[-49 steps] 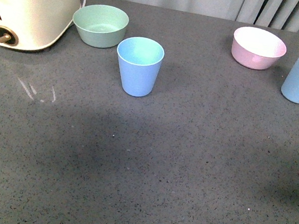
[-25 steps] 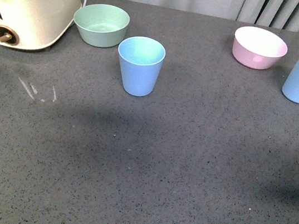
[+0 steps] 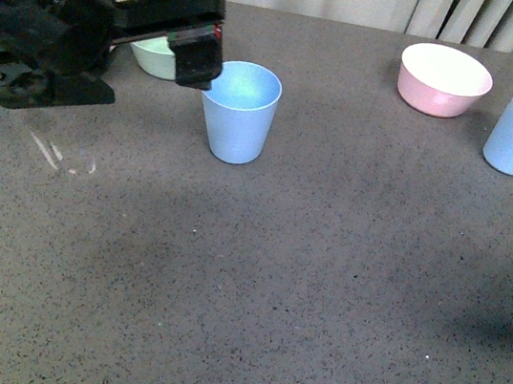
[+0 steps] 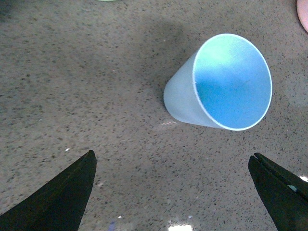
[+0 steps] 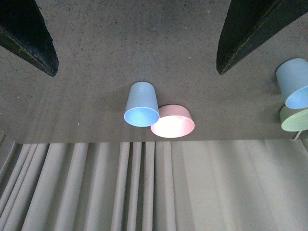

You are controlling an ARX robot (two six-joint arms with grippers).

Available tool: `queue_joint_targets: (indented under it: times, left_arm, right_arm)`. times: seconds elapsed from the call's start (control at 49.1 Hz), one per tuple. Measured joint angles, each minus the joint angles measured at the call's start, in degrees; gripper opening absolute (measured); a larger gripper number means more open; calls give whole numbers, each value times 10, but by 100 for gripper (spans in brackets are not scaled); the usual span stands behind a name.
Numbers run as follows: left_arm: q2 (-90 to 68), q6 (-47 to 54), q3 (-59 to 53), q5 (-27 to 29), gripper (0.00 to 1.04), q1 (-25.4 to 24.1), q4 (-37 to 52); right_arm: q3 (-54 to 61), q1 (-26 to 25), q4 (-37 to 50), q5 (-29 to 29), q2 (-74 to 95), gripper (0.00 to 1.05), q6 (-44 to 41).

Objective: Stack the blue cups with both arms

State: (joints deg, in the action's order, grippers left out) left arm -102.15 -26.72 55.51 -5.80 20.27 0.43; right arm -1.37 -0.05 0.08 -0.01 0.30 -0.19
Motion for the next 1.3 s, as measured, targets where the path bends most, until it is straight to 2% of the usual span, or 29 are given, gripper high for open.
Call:
queue_joint_targets:
  times: [0.224, 0.773, 0.896, 1.119, 1.303]
  left_arm:
    - [-75, -11, 77, 30, 96, 25, -28]
    - [-187, 4, 236, 94, 95, 37, -111]
    - [-198, 8, 251, 105, 73, 47, -129]
    - [-204, 13, 255, 113, 45, 64, -136]
    - [-204, 16, 254, 127, 14, 85, -137]
  right_arm:
    - [0, 0, 0, 0, 0, 96, 0]
    - [0, 0, 0, 0, 0, 96, 0]
    - [0, 0, 0, 0, 0, 96, 0]
    - [0, 0, 0, 0, 0, 96, 0]
    - [0, 0, 0, 0, 0, 96, 0]
